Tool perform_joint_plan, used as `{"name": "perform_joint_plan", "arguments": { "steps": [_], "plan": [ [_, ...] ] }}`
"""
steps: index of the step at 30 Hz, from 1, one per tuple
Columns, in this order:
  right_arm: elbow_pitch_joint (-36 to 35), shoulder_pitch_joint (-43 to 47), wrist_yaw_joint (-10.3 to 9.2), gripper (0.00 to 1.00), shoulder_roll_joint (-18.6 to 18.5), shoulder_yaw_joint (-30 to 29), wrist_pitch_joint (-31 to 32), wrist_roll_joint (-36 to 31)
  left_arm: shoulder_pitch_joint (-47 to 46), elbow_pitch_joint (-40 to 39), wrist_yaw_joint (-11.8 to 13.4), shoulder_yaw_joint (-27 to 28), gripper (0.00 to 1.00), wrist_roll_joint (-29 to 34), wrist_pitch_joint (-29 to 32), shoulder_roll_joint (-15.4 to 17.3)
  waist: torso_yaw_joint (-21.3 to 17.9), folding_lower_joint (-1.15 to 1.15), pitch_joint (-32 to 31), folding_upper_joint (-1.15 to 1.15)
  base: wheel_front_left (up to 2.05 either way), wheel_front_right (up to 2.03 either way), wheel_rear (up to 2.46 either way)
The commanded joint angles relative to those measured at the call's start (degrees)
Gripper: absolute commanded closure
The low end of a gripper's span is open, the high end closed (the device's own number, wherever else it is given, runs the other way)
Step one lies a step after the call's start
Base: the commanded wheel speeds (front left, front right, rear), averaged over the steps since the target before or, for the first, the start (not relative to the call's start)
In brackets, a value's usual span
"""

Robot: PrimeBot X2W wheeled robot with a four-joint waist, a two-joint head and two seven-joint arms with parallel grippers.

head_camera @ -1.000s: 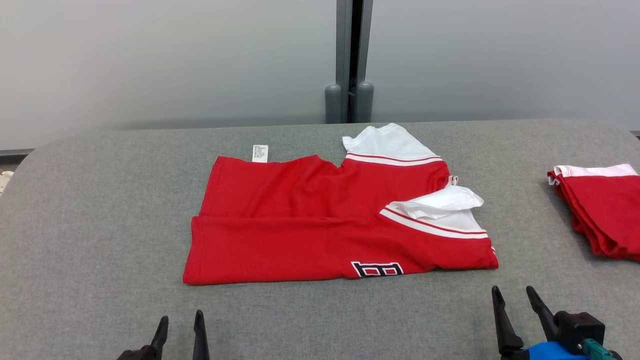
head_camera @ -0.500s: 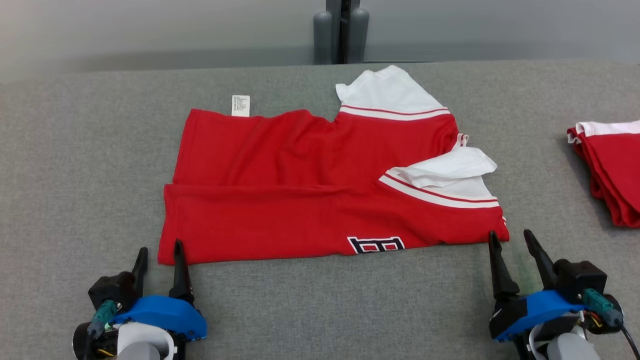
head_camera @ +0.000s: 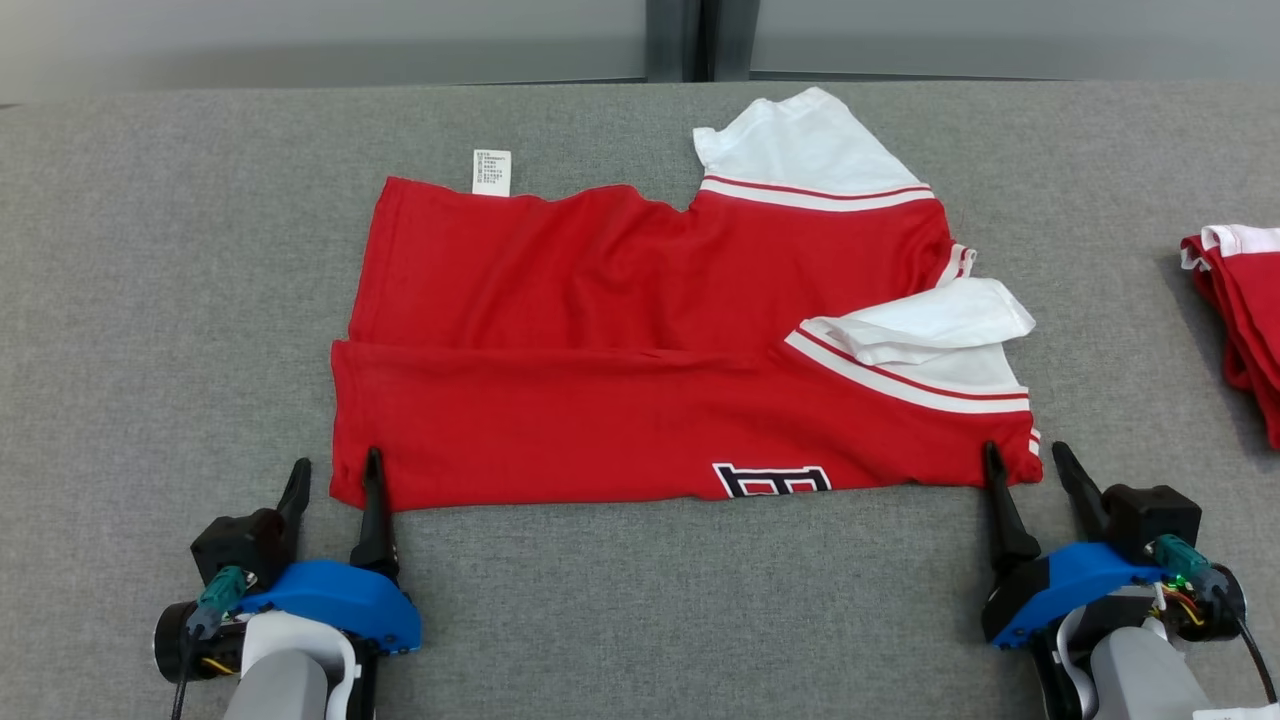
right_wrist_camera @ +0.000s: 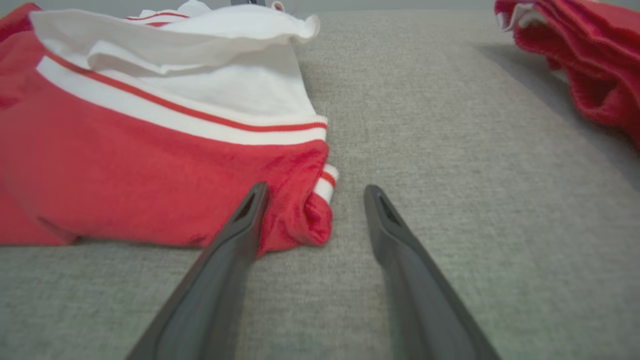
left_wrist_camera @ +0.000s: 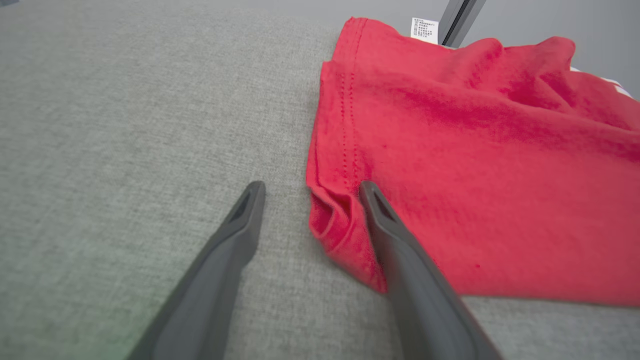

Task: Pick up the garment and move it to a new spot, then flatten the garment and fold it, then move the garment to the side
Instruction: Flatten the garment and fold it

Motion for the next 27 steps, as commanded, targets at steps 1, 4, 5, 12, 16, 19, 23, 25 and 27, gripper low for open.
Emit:
{"name": "perform_joint_plan", "arguments": {
  "steps": [1, 4, 5, 12, 16, 19, 23, 25, 27],
  "plan": [
    [2.94, -0.64, -0.01, 0.0, 0.0, -0.3, 0.45, -0.19, 1.87, 3.01, -0.46, -0.95, 0.0, 0.36, 1.29, -0.38, 0.33, 0.0, 0.08, 0.0, 0.0, 0.0, 0.0],
    [7.24, -1.08, -0.02, 0.0, 0.07, -0.24, 0.72, -0.75, 2.04, 3.62, -0.6, -2.53, 0.0, -0.72, 1.42, -0.6, 0.67, 0.0, 0.11, 0.0, 0.0, 0.0, 0.0],
    [8.17, -1.37, -0.03, 0.13, 0.09, -0.18, 0.79, -0.94, 2.07, 3.75, -0.63, -2.94, 0.0, -1.04, 1.42, -0.67, 0.75, 0.0, 0.08, 0.0, 0.0, 0.0, 0.0],
    [6.79, -3.13, 0.0, 1.0, 0.27, 1.74, 0.61, 1.02, 0.99, 5.79, -1.05, -6.79, 1.0, -3.93, 1.6, -1.03, 0.99, 0.0, -0.28, 0.0, 0.0, 0.0, 0.0],
    [3.44, -1.95, 0.0, 1.0, 0.19, 2.14, 0.21, 2.38, 0.67, 3.98, -1.05, -6.47, 1.0, -5.04, 1.11, -0.53, 1.21, 0.0, -1.94, 0.0, 0.0, 0.0, 0.0],
    [1.91, -0.46, 0.0, 1.0, -0.1, 1.76, 0.16, 3.24, 1.24, 2.15, -1.05, -5.73, 1.0, -5.18, 0.88, -0.3, 1.25, 0.0, -4.05, 0.0, 0.0, 0.0, 0.0],
    [1.54, 2.8, -0.01, 1.0, -0.06, 1.64, 0.16, 4.79, 4.24, 0.59, -0.82, -4.9, 1.0, -5.37, 0.76, -0.21, 1.29, 0.0, -7.87, 0.0, 0.0, 0.0, 0.0],
    [1.47, 4.92, -0.01, 1.0, -0.08, 1.59, 0.16, 5.46, 6.26, 0.24, -0.64, -4.91, 1.0, -5.52, 0.74, -0.19, 1.35, 0.0, -10.01, 0.0, 0.0, 0.0, 0.0],
    [1.42, 7.51, -0.01, 1.0, -0.08, 1.68, 0.16, 6.14, 8.66, 0.25, -0.29, -5.01, 1.0, -5.85, 0.72, -0.19, 1.41, 0.0, -12.26, 0.0, 0.0, 0.0, 0.0]
  ]
}}
